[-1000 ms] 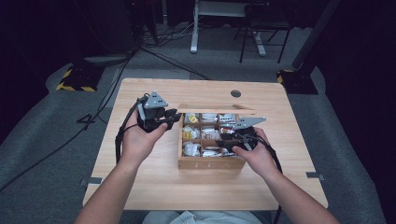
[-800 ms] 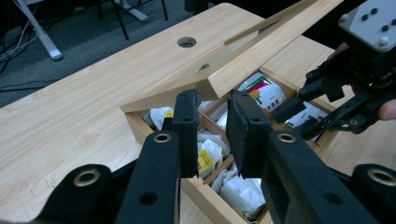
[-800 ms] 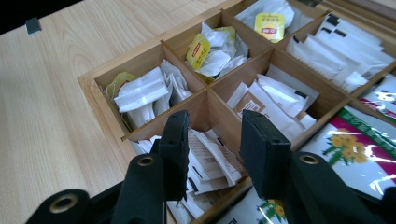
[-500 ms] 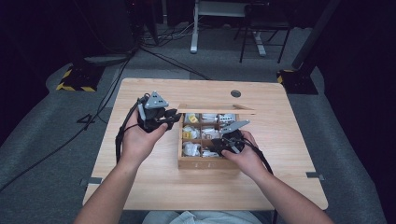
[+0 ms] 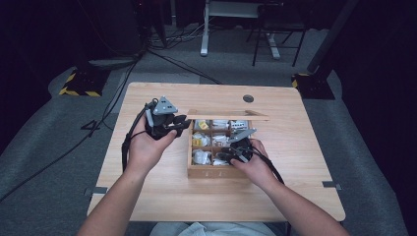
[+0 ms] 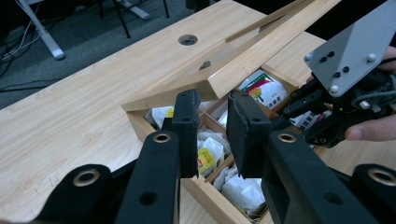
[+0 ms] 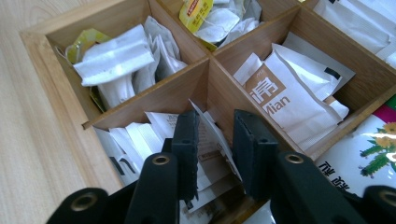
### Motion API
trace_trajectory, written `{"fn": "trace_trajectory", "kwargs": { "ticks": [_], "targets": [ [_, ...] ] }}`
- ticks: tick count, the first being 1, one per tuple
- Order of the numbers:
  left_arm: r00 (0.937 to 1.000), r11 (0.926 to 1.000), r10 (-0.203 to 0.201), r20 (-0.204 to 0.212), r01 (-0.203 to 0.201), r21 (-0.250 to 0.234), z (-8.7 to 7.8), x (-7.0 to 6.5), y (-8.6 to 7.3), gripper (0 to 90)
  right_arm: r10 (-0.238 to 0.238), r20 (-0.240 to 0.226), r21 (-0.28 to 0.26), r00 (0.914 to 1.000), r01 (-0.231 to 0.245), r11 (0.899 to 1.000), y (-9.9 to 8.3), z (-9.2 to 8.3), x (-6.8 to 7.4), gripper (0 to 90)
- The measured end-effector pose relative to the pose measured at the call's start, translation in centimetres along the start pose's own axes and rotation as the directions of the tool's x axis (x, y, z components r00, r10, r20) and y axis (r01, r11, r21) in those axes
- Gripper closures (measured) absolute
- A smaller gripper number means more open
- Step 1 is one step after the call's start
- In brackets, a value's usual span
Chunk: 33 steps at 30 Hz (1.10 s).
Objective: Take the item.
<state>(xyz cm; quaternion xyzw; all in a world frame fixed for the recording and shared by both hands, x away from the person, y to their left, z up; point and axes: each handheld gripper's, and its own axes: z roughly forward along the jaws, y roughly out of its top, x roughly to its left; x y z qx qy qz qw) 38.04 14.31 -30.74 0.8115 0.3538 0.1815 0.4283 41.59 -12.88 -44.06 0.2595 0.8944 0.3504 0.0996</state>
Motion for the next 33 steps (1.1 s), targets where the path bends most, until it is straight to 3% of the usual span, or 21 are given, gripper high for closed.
{"fn": "trace_trajectory", "kwargs": {
  "ticks": [6,13,22,33],
  "targets": [
    [1.0,1.0,0.0,0.0,0.0,-0.001,0.0,0.0,0.0,73.8,-0.037,0.002,0.025,0.9993,0.037,0.999,0.0,0.2,0.0,88.4],
    [1.0,1.0,-0.001,0.0,0.001,-0.002,0.0,0.0,0.0,73.8,-0.076,0.014,0.023,0.997,0.076,0.997,0.0,-0.1,0.2,90.0],
    [1.0,1.0,-0.001,0.0,0.001,-0.002,0.0,0.0,0.0,73.8,-0.069,0.018,-0.034,0.9975,0.069,0.997,0.1,-1.3,0.2,90.0],
    [1.0,1.0,-0.001,-0.001,0.001,-0.002,0.0,0.0,0.0,73.8,-0.051,0.006,-0.13,0.9987,0.051,0.99,0.6,-3.2,0.2,90.0]
  ]
}}
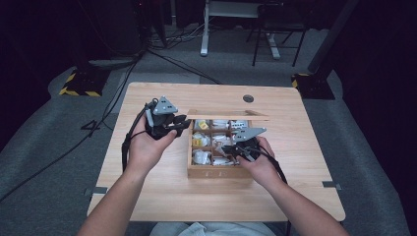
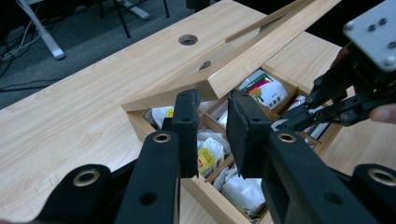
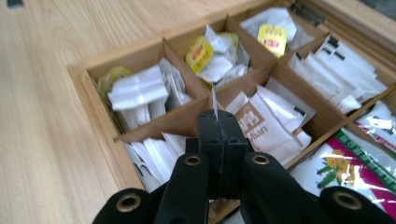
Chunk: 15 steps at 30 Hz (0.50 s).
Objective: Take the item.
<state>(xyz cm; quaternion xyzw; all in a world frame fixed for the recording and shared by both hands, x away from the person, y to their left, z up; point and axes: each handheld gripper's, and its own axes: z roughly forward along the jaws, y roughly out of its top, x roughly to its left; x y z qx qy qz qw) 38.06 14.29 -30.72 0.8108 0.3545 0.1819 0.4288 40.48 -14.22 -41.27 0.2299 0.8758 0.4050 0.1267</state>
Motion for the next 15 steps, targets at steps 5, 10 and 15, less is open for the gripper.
{"fn": "trace_trajectory", "kwargs": {
  "ticks": [5,10,15],
  "targets": [
    [1.0,1.0,0.0,0.0,0.0,0.0,0.0,0.0,0.0,73.8,0.011,-0.009,-0.042,0.9999,-0.012,0.999,0.4,-0.9,-0.1,90.0],
    [1.0,1.0,-0.002,-0.001,0.002,-0.002,0.0,0.0,0.0,73.8,0.026,-0.025,-0.075,0.9994,-0.027,0.997,0.7,-1.7,-0.2,90.0],
    [1.0,1.0,0.0,-0.001,0.0,-0.002,0.0,0.0,0.0,73.8,0.031,-0.034,-0.098,0.9989,-0.034,0.995,0.9,-2.2,-0.3,90.0]
  ]
}}
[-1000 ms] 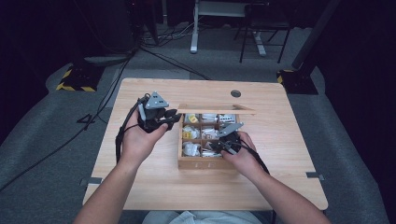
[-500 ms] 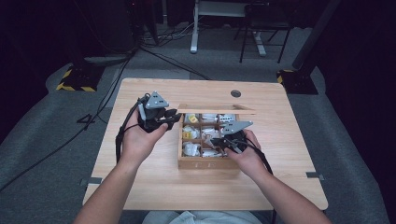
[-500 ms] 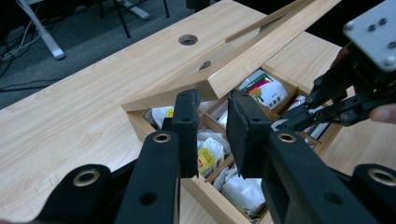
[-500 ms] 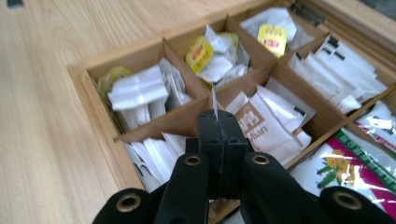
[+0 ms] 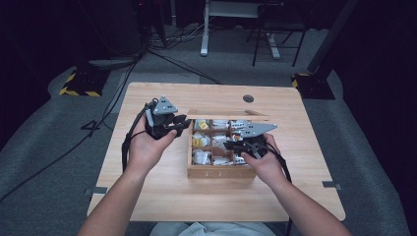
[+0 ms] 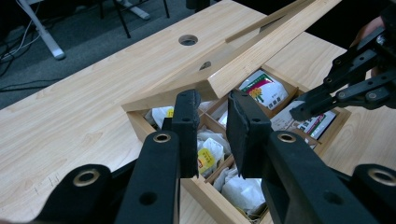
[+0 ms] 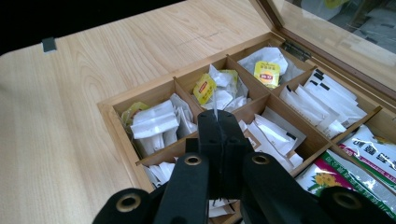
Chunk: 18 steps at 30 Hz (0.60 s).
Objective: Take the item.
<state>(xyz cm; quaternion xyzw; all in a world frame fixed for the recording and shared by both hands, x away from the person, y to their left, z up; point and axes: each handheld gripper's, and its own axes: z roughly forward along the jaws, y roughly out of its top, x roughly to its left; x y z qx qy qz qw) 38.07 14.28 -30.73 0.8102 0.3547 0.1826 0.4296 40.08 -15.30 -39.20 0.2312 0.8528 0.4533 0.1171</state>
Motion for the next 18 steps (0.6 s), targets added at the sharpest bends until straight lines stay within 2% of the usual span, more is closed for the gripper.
{"fn": "trace_trajectory", "kwargs": {
  "ticks": [8,18],
  "targets": [
    [1.0,1.0,-0.003,0.001,0.003,-0.001,0.0,0.0,0.0,73.8,0.012,-0.008,-0.032,0.9999,-0.012,0.999,0.2,-1.2,-0.2,90.0],
    [1.0,1.0,-0.004,0.002,0.004,-0.004,0.0,0.0,0.0,73.8,0.03,0.012,-0.056,0.9995,-0.029,0.998,-0.1,-3.3,-1.0,90.0]
  ]
}}
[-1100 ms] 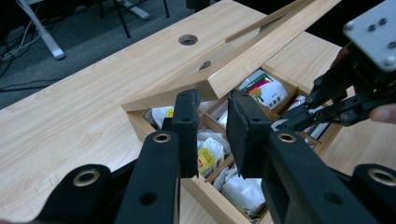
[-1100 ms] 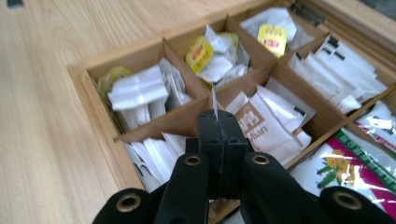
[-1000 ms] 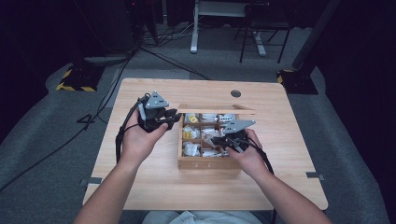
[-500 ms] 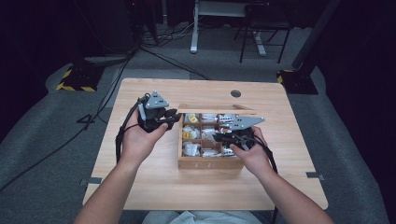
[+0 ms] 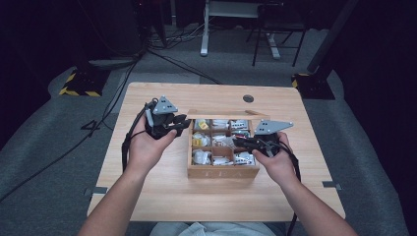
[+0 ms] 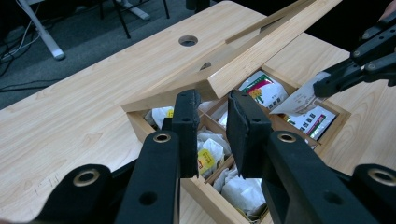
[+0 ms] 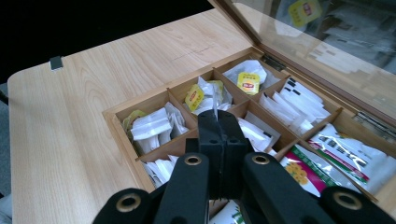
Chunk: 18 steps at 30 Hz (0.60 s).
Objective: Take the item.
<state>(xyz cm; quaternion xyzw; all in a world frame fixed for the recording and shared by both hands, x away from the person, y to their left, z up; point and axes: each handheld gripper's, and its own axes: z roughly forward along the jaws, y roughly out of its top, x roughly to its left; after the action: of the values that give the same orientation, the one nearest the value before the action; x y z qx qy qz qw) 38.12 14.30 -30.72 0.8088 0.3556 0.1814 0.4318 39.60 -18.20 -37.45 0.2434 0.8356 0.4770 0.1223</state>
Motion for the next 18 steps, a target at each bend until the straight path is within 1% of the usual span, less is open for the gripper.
{"fn": "trace_trajectory", "kwargs": {
  "ticks": [7,9,10,16,17,18],
  "targets": [
    [1.0,1.0,0.002,-0.001,-0.002,0.001,0.0,0.0,0.0,73.8,0.021,0.02,-0.009,0.9996,-0.021,1.0,-0.4,-1.5,-0.8,90.0],
    [1.0,1.0,0.0,-0.001,0.0,0.0,0.0,0.0,0.0,73.8,0.022,0.023,-0.008,0.9995,-0.022,1.0,-0.5,-1.7,-0.8,90.0],
    [1.0,1.0,-0.001,-0.003,0.001,0.001,0.0,0.0,0.1,73.8,0.026,0.038,-0.007,0.9989,-0.026,1.0,-0.7,-2.2,-1.1,90.0],
    [1.0,1.0,0.0,-0.004,0.0,0.001,0.0,0.0,0.1,73.8,0.034,0.073,-0.004,0.9967,-0.034,0.999,-1.2,-3.3,-2.1,90.0],
    [1.0,1.0,0.0,-0.004,0.0,0.001,0.0,0.0,0.1,73.8,0.034,0.073,-0.004,0.9967,-0.034,0.999,-1.2,-3.3,-2.1,90.0],
    [1.0,1.0,0.0,-0.005,0.0,0.002,0.0,0.0,0.1,73.8,0.041,0.084,-0.007,0.9957,-0.04,0.999,-1.3,-3.7,-2.4,90.0]
  ]
}}
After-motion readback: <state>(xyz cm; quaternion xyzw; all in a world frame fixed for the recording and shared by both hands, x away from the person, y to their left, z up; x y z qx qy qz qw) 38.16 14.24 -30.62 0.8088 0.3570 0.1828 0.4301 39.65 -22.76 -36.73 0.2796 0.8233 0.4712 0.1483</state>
